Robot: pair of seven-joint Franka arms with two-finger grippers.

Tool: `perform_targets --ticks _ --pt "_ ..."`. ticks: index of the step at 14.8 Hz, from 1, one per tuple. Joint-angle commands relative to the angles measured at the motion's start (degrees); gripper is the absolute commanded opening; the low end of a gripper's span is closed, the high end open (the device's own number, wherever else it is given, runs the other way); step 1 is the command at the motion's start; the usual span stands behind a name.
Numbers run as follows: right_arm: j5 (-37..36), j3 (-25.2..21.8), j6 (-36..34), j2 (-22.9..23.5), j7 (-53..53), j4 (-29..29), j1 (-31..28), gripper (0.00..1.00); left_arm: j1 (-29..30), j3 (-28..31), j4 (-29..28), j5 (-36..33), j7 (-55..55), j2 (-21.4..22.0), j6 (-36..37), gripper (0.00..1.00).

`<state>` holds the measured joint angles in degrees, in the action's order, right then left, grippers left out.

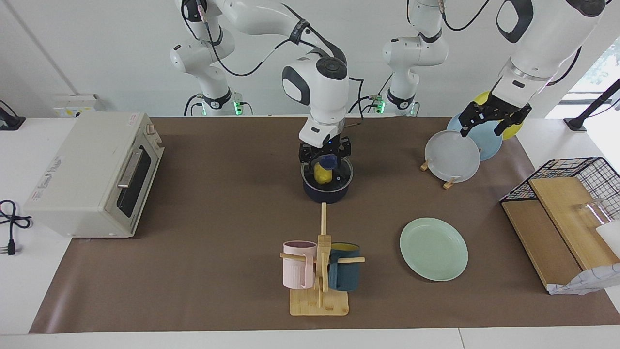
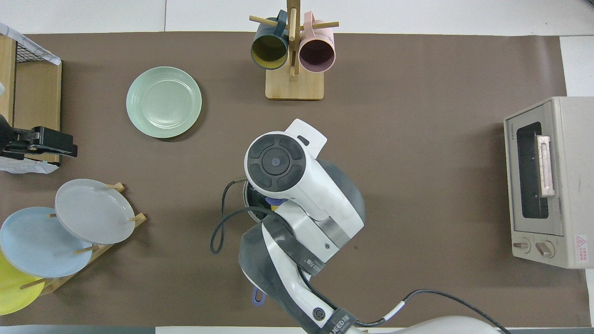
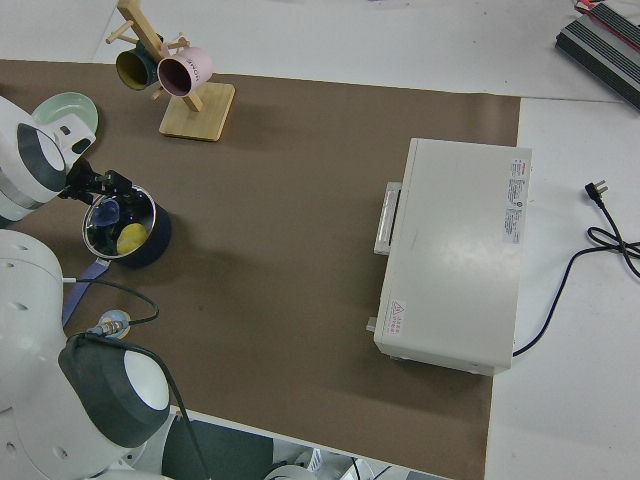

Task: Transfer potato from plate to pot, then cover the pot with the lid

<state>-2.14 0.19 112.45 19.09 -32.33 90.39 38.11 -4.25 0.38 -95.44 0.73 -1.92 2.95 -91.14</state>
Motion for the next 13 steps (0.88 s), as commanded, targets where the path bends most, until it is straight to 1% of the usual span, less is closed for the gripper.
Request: perform_targets --ticks 1,3,4,5,8,9,11,13 --pt "0.55 0.78 -7.48 -0.54 -0.72 -7.31 -4.08 1.00 -0.59 -0.03 0.70 -1.34 -1.33 0.39 0.70 1.00" --pt "1.35 0.78 -11.18 -0.46 2.60 -11.01 -8.12 1.00 0.20 0.05 0.70 -1.25 -0.89 0.65 0.70 1.00" --pt "1.52 0.95 -12.59 -0.80 6.71 -11.28 -10.75 1.00 0.20 0.14 0.70 -1.25 -0.98 0.74 0.70 1.00" --pt "1.44 0.87 -15.39 -1.24 10.15 -11.72 -12.69 1.00 0.20 0.14 0.70 -1.25 -1.06 0.74 0.79 1.00" --pt "0.47 0.25 -25.84 -3.08 18.68 -16.46 -18.76 1.00 0.12 0.14 0.70 -1.25 -1.42 0.74 0.70 1.00" --pt "0.38 0.08 -27.97 -4.83 20.97 -16.56 -20.17 1.00 -0.15 0.14 0.70 -1.25 -1.42 0.74 0.87 1.00" --pt "-1.19 -0.10 -30.26 -11.24 21.78 -12.37 -24.29 1.00 -0.06 0.14 0.70 -1.25 -1.42 0.74 0.96 1.00" --pt "-1.29 -0.01 -30.71 -13.72 23.18 -7.97 -28.08 1.00 0.11 0.23 0.70 -1.25 -1.42 0.74 0.96 1.00"
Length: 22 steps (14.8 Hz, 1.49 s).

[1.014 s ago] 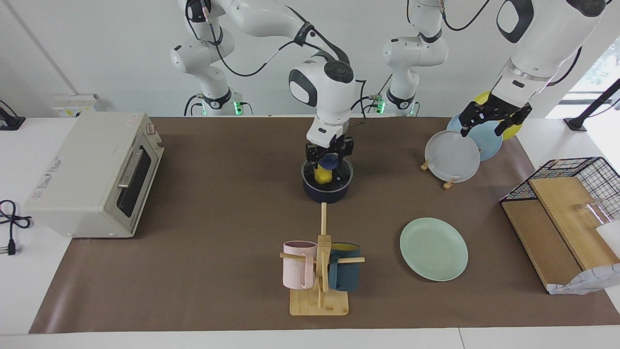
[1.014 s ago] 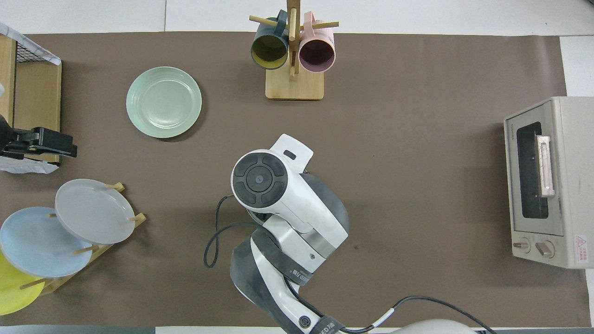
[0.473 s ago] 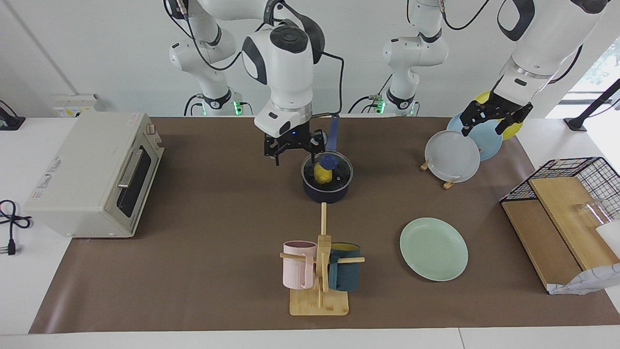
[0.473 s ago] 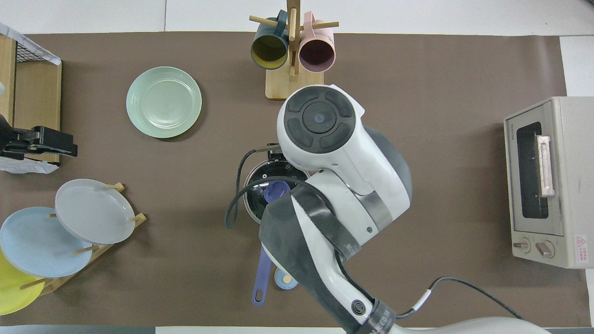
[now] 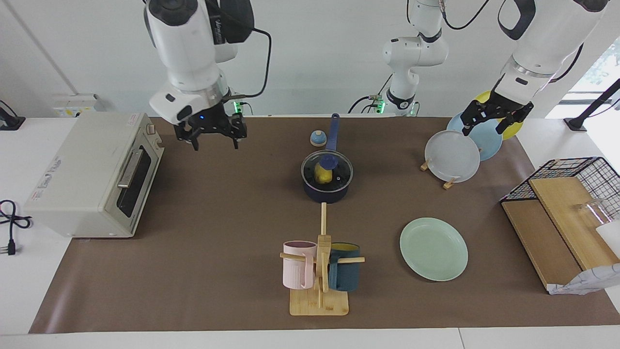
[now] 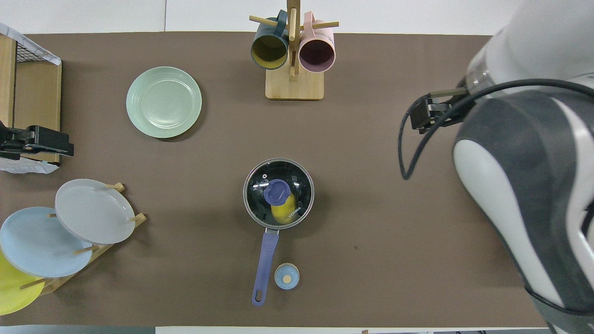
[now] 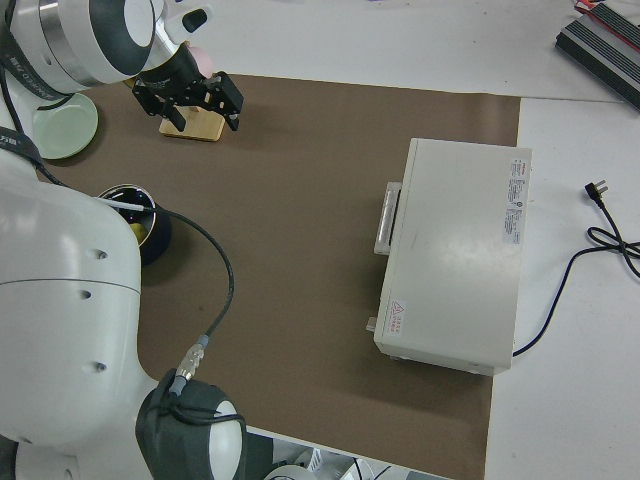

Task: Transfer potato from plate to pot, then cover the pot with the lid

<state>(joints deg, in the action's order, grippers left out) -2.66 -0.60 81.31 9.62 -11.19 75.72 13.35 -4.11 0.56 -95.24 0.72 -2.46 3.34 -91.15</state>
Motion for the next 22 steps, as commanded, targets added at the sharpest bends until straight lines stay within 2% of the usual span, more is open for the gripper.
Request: perform_targets --ticks 1,6,12,22 --pt "-0.69 0.25 0.77 -5.39 4.57 9.51 -3.94 1.00 -0.02 0.05 0.50 -1.24 -0.88 0.35 0.89 1.00" --pt "-0.95 -2.03 5.86 -10.84 7.24 20.07 -6.41 1.00 -0.02 0.05 0.50 -1.24 -0.88 0.35 0.97 1.00" --pt "-0.51 -2.04 7.90 -11.02 9.17 21.49 -8.25 1.00 -0.02 0.05 0.50 -1.24 -0.88 0.35 0.97 1.00" --pt "0.02 -2.13 9.38 -10.85 9.08 20.61 -8.26 1.00 -0.02 0.05 0.50 -1.24 -0.88 0.35 0.97 1.00"
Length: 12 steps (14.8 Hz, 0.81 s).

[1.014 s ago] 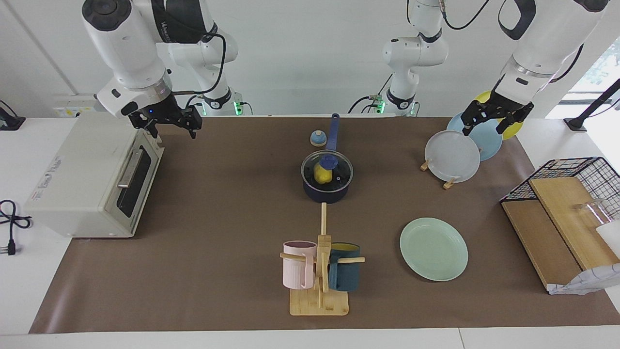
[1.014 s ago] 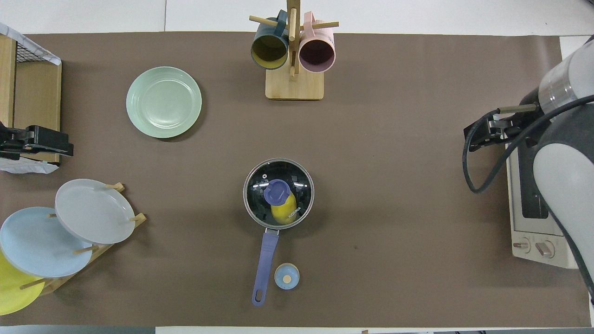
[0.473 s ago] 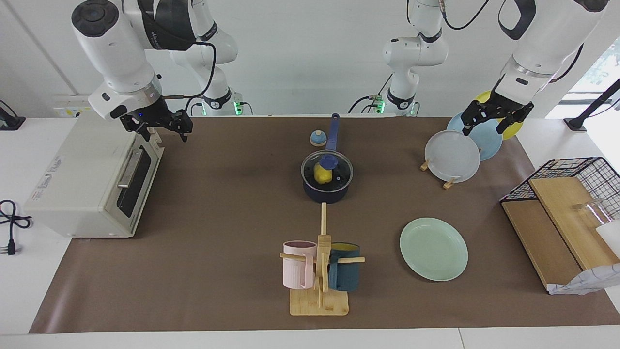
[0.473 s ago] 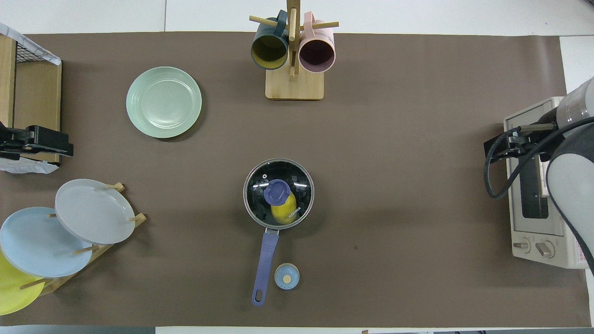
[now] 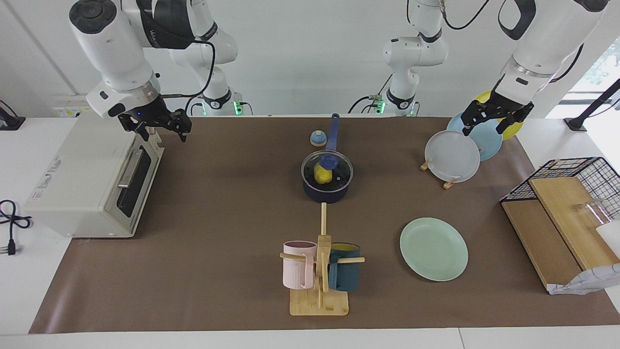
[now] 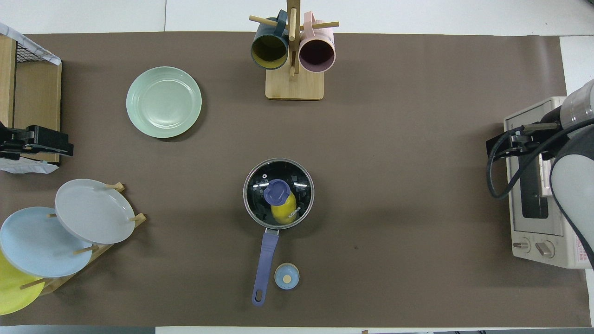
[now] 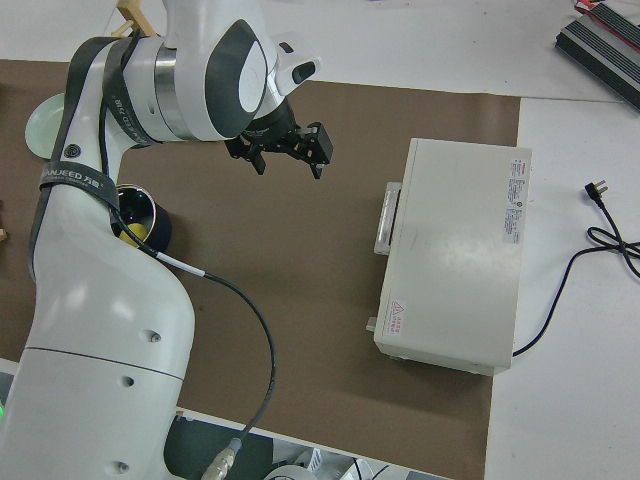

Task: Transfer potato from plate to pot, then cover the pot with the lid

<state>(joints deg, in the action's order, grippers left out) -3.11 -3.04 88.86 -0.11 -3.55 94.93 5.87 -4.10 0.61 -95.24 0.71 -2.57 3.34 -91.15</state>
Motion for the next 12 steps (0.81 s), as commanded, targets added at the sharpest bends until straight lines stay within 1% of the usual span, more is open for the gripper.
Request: perform_targets --ticks 1,6,9,12 --pt "0.47 0.23 1.67 -1.13 1.27 1.40 -0.86 1.00 -0.03 0.01 0.50 -1.24 -0.77 0.35 1.06 1.00" --pt "0.21 0.41 3.42 -0.69 1.35 1.22 -2.79 1.00 -0.03 0.01 0.50 -1.24 -0.77 0.35 1.06 1.00" --pt "-0.14 1.19 3.25 -0.60 1.35 1.05 -4.02 1.00 -0.03 0.01 0.50 -1.24 -0.77 0.35 1.06 1.00" --pt "-0.14 4.87 3.33 -0.60 1.44 1.05 -8.40 1.00 -0.03 0.01 0.50 -1.24 -0.77 0.35 1.06 1.00"
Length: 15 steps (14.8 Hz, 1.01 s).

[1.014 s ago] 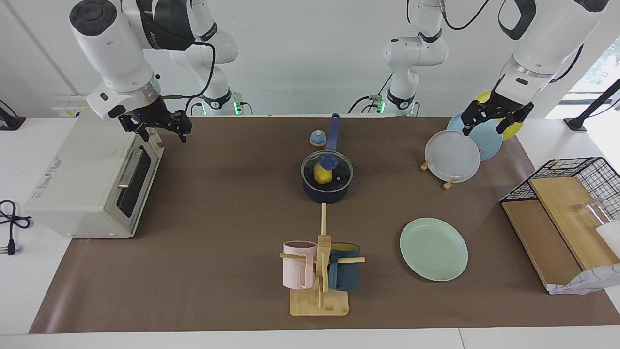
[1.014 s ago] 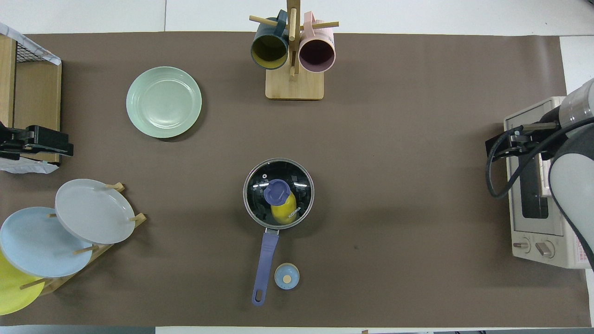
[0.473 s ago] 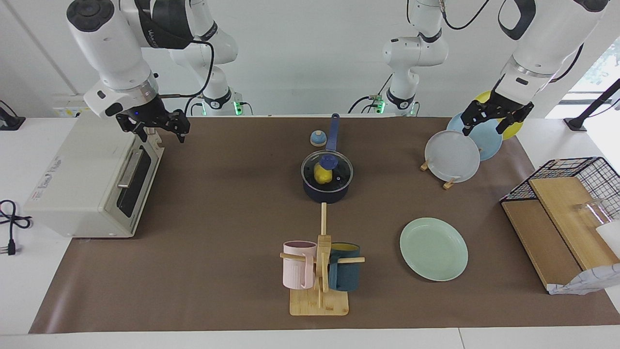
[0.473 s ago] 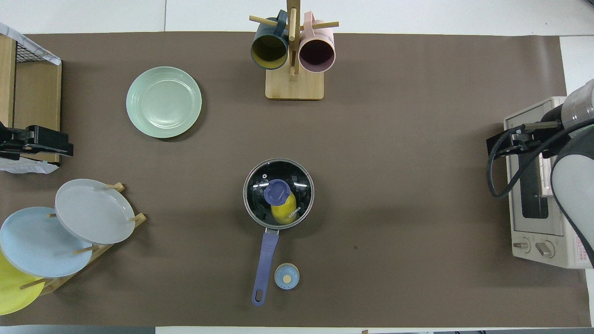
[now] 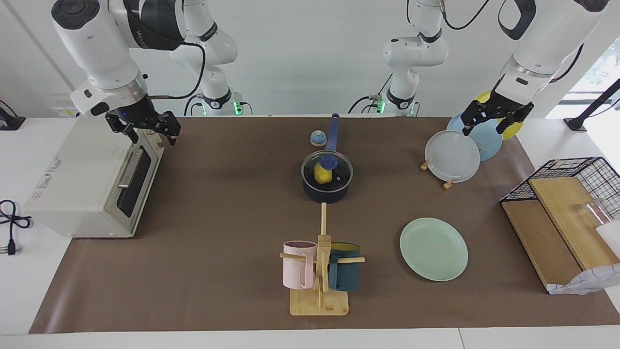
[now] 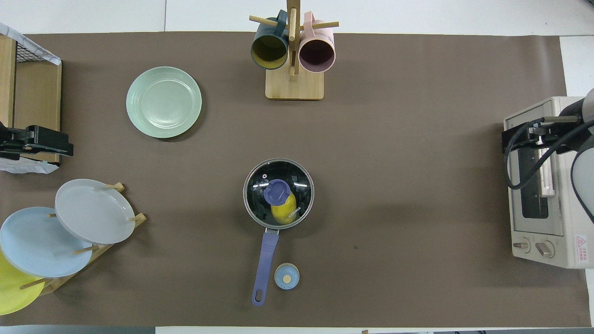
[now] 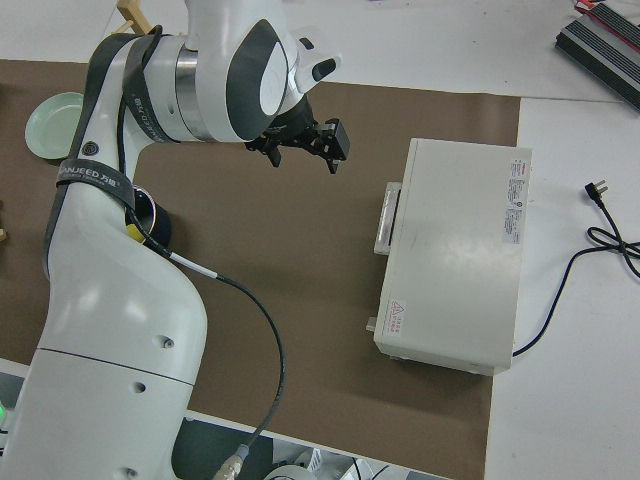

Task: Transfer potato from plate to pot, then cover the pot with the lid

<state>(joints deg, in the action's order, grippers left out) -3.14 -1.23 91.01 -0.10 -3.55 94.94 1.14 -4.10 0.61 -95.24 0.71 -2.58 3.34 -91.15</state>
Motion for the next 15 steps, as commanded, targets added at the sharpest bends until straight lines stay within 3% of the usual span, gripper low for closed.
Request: perform_targets --ticks 1,15 --pt "0.06 4.21 1.10 -0.60 1.44 1.04 -4.73 1.00 -0.03 0.01 0.50 -1.24 -0.76 0.35 1.06 1.00" --pt "0.50 4.13 -0.05 -0.34 1.35 -0.80 -4.22 1.00 -0.03 0.01 0.50 -1.24 -0.76 0.35 1.06 1.00"
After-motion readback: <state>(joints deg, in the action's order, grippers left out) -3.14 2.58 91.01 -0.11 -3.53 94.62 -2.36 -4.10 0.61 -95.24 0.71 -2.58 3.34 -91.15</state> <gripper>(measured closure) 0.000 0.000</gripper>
